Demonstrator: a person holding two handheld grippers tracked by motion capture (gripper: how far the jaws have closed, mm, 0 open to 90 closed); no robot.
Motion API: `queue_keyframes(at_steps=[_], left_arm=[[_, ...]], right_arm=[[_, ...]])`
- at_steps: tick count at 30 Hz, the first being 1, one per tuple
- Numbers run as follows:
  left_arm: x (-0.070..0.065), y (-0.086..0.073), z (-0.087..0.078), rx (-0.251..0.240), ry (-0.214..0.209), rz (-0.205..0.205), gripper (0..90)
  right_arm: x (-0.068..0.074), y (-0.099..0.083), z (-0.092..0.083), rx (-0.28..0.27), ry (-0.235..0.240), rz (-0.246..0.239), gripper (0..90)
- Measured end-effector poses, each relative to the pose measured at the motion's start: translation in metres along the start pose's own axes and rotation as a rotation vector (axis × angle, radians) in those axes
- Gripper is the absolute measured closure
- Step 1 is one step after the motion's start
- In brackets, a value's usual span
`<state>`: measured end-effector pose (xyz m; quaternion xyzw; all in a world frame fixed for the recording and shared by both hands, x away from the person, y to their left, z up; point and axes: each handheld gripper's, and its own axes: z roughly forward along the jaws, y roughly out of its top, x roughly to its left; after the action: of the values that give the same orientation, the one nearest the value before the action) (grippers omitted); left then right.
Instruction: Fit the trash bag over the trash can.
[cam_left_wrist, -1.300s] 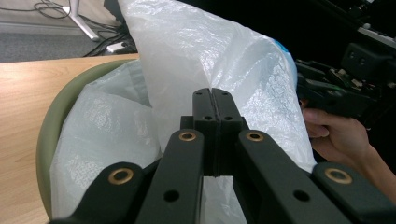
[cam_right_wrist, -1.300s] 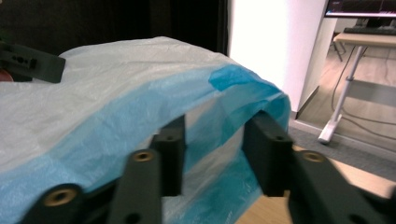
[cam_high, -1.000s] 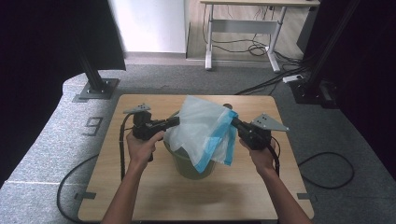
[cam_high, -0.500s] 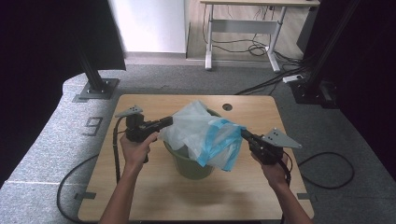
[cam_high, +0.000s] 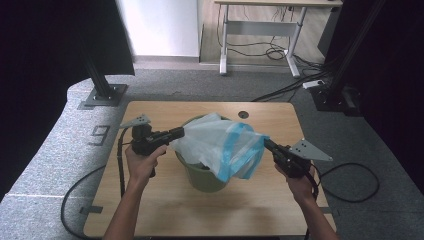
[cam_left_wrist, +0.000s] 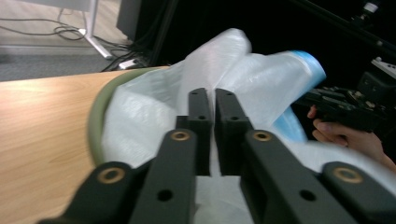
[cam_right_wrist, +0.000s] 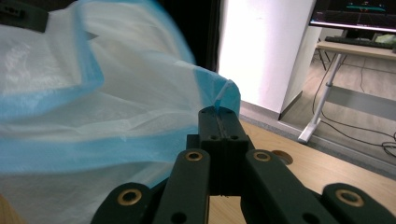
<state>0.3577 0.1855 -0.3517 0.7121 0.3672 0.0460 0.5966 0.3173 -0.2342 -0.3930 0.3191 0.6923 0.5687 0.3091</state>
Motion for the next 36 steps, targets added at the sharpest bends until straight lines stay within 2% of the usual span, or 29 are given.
queue_keyframes(at_steps=[3,7,12,18,25,29,31,36], left_arm=[[-0.008,0.006,0.004,-0.004,0.012,0.026,74.0],[-0.019,0.017,0.016,0.021,0.067,0.080,54.2],[-0.024,0.031,0.031,0.046,0.108,0.105,41.2],[-0.018,0.040,0.052,0.083,0.165,0.119,36.7],[-0.011,0.044,0.071,0.139,0.177,0.124,35.3],[-0.003,0.046,0.081,0.173,0.173,0.099,33.6],[0.000,0.046,0.084,0.188,0.153,0.083,31.8],[0.000,0.043,0.091,0.224,0.146,0.078,31.8]], right_arm=[[0.006,0.005,0.002,-0.008,0.014,-0.018,88.8],[0.011,0.011,0.006,-0.011,0.033,-0.039,88.8],[0.017,0.019,0.010,-0.025,0.050,-0.054,88.8],[0.024,0.023,0.015,-0.031,0.066,-0.076,88.8],[0.031,0.025,0.020,-0.019,0.076,-0.109,88.8],[0.034,0.027,0.018,-0.030,0.084,-0.115,88.8],[0.035,0.027,0.017,-0.032,0.089,-0.117,88.8],[0.040,0.027,0.016,-0.041,0.103,-0.127,88.8]])
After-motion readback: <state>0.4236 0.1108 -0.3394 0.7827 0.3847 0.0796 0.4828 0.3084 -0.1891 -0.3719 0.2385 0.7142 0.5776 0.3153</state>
